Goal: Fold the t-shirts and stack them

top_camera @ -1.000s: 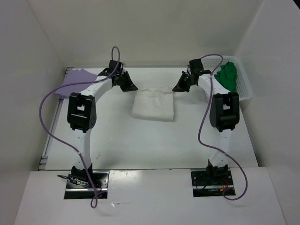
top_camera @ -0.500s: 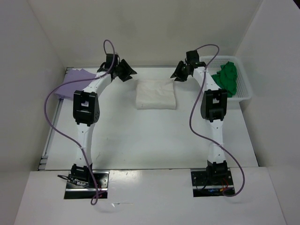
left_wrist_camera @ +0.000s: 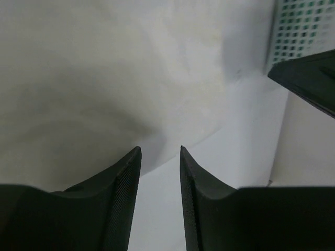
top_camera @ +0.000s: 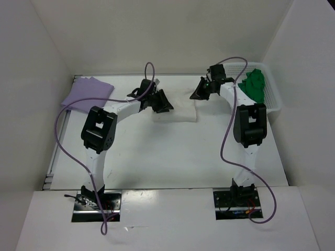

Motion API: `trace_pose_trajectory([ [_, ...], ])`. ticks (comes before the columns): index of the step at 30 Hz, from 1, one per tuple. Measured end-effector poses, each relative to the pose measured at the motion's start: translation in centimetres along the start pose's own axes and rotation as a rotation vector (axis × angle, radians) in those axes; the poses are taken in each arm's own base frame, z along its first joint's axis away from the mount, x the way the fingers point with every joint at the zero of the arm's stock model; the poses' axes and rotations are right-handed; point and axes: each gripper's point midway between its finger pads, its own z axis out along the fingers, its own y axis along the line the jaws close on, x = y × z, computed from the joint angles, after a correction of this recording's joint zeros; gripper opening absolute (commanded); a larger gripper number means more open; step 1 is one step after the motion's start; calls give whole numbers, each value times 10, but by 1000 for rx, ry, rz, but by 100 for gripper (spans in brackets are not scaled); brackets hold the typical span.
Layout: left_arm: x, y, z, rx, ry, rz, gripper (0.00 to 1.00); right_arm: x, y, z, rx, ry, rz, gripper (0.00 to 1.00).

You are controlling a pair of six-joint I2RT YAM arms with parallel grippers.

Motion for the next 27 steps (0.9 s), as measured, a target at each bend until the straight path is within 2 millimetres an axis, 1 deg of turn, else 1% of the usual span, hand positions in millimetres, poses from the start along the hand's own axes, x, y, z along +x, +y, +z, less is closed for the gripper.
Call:
trace_pose_trajectory([
  [1,7,10,2,-18,15,1,43,9,2,3,-16,22,-4,0],
  [3,12,30,2,-53,23,-7,43,32,-1,15,-35,73,-2,0],
  [6,15,62,2,-91,12,-20,43,72,-21,32,-6,160,30,0],
  [8,18,80,1,-114,10,-36,43,90,-35,45,17,200,49,0],
  [9,21,85,1,-109,9,-41,43,98,-44,51,28,217,63,0],
  [10,22,85,0,-96,2,-36,42,103,-43,54,7,233,80,0],
  [11,23,84,-1,-85,-5,-31,42,103,-43,55,0,227,83,0],
  [14,38,86,-10,-57,-5,-45,42,107,-43,53,-11,211,75,0],
  [16,57,88,-22,-48,26,-62,42,119,-43,46,-12,218,70,0],
  [18,78,91,-39,-52,60,-89,42,141,-42,38,-6,242,62,0],
  [20,101,96,-59,-71,103,-112,42,170,-40,25,11,279,43,0],
  [21,111,98,-68,-86,124,-120,43,184,-39,19,16,298,34,0],
  [23,126,100,-86,-124,162,-136,44,210,-38,7,36,342,15,5],
  [25,125,97,-98,-141,166,-130,44,221,-36,-1,60,365,0,9],
  [27,114,88,-105,-139,152,-124,44,216,-34,-6,82,358,-12,10],
])
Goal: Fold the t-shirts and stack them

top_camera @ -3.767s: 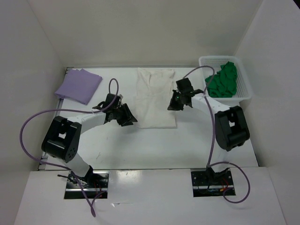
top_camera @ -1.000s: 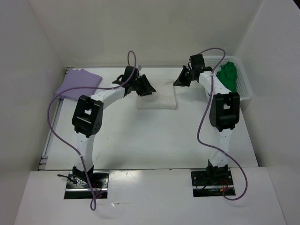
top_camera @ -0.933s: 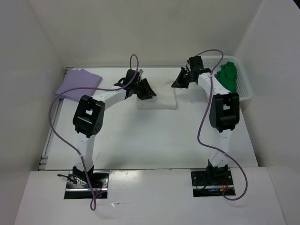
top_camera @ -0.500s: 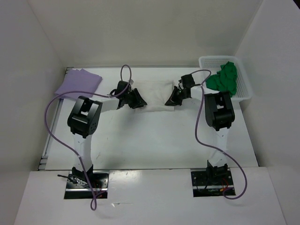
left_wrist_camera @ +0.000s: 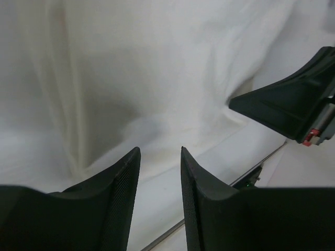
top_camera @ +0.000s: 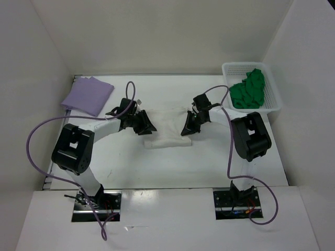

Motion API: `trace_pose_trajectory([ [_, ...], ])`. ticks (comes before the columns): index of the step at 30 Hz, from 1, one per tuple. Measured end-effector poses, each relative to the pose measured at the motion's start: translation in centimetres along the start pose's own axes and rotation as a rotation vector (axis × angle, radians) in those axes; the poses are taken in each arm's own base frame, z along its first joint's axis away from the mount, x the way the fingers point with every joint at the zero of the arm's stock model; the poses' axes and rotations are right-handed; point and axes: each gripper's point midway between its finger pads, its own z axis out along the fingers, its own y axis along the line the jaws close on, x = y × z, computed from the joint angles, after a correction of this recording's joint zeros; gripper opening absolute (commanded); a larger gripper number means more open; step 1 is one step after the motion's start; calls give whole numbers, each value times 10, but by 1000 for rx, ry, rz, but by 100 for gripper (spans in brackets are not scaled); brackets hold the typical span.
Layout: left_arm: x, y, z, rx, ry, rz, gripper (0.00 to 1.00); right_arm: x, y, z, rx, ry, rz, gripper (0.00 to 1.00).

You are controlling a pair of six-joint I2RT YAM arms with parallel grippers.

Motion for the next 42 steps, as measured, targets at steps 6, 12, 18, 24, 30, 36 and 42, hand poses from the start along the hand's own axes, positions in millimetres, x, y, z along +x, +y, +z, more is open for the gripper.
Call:
trace_pose_trajectory([
  [6,-65,-58,-12,102,-133,67,44,-67,56,-27,-86,-143,-90,7],
  [12,-120,-39,28,91,-174,29,44,-120,63,8,-125,-193,-107,0],
  [18,-143,18,51,37,-155,-55,44,-136,26,39,-103,-140,-9,0],
  [24,-167,29,36,15,-229,-67,66,-149,29,37,-100,-162,-24,17],
  [30,-145,18,-15,18,-291,-22,83,-145,38,22,-112,-153,-41,54],
  [36,-93,44,-22,-41,-218,18,89,-144,72,-41,-169,-242,-111,63],
  [42,-66,44,3,-30,-96,43,85,-123,85,-93,-219,-300,-144,63],
])
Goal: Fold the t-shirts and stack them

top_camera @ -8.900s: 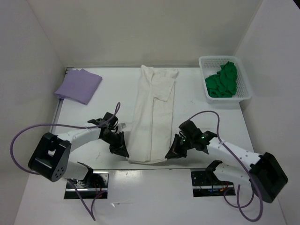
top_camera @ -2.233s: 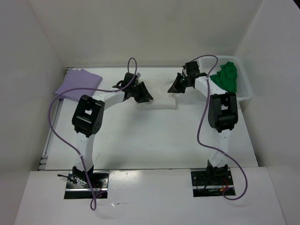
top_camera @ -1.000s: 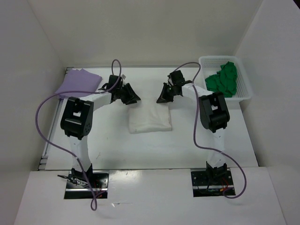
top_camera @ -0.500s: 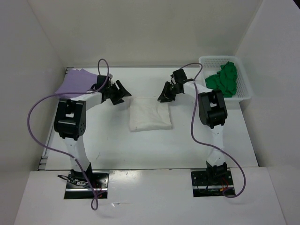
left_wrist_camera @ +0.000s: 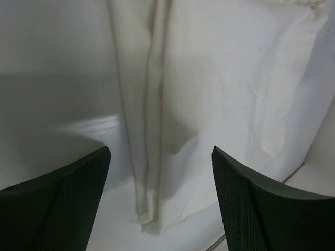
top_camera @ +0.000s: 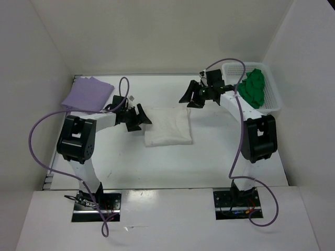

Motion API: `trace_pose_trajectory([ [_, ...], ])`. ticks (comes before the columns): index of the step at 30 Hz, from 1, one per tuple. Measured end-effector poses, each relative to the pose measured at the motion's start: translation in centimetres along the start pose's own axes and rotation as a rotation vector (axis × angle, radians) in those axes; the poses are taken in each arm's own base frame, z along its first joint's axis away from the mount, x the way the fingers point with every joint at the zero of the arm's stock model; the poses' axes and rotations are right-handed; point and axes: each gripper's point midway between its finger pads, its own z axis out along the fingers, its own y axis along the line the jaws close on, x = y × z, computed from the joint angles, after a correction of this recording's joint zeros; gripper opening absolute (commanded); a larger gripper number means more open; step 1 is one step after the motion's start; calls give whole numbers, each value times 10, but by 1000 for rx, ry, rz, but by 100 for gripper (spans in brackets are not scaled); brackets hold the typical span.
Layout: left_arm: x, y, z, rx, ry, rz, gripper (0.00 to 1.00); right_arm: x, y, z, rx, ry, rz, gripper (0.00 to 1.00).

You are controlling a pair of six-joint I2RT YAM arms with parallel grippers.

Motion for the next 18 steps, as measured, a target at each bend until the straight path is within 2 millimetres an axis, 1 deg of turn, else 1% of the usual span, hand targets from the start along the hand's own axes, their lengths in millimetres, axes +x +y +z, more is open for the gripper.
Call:
trace_pose_trajectory([
  [1,-1,-4,4,16,8,6,83,3,-1,-3,-2,0,2,63],
  [3,-4,-13,15,54,21,22,71,13,-7,-8,3,13,15,63],
  [4,-5,-17,21,69,27,29,59,18,-10,-9,9,22,24,63],
  [6,-5,-24,37,94,52,43,42,27,-20,-8,25,40,44,63],
  [7,-3,-30,46,119,70,48,27,30,-24,-7,31,47,53,63],
  [9,-1,-43,61,153,96,50,17,33,-32,-8,42,55,71,63],
  [11,-1,-57,68,174,115,57,11,31,-37,-12,47,48,82,63],
  [12,-5,-63,71,174,115,62,11,30,-39,-15,47,40,86,63],
  [14,-18,-83,74,188,106,76,11,26,-40,-25,48,17,91,63],
  [16,-41,-105,72,210,78,93,11,19,-39,-37,41,-11,92,63],
  [17,-55,-117,68,229,51,106,11,16,-37,-42,36,-26,89,63],
  [18,-75,-130,61,252,13,119,11,14,-36,-46,32,-36,87,63],
])
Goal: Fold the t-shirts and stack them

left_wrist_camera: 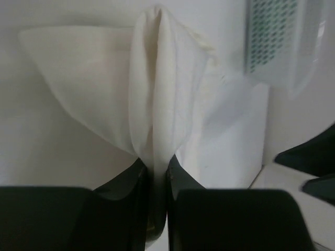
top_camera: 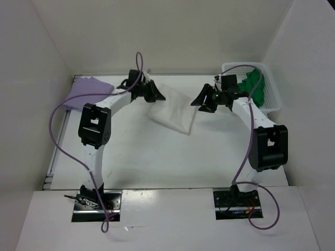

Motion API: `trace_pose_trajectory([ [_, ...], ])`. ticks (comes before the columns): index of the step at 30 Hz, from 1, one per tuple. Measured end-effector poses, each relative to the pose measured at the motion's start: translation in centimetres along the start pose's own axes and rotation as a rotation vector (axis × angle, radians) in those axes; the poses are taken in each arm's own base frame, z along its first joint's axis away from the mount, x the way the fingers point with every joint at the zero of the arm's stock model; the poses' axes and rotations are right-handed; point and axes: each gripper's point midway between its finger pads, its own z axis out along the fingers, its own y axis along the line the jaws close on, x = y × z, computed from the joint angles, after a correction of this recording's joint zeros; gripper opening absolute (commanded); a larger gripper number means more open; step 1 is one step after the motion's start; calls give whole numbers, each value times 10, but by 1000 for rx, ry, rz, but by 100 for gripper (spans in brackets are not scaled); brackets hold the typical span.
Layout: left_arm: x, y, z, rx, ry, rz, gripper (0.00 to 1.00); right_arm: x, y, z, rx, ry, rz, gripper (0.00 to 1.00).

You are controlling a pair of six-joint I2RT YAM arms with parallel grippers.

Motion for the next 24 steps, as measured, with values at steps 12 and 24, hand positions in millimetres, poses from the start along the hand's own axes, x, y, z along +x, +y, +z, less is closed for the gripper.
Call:
trace_pose_trajectory([
  [12,-186,91,-216,-125,-593,-141,72,4,-1,-5,-39,32,19,64],
  [24,-53,209,-351,-438,-964,-664,100,8,-12,4,-16,57,34,59],
])
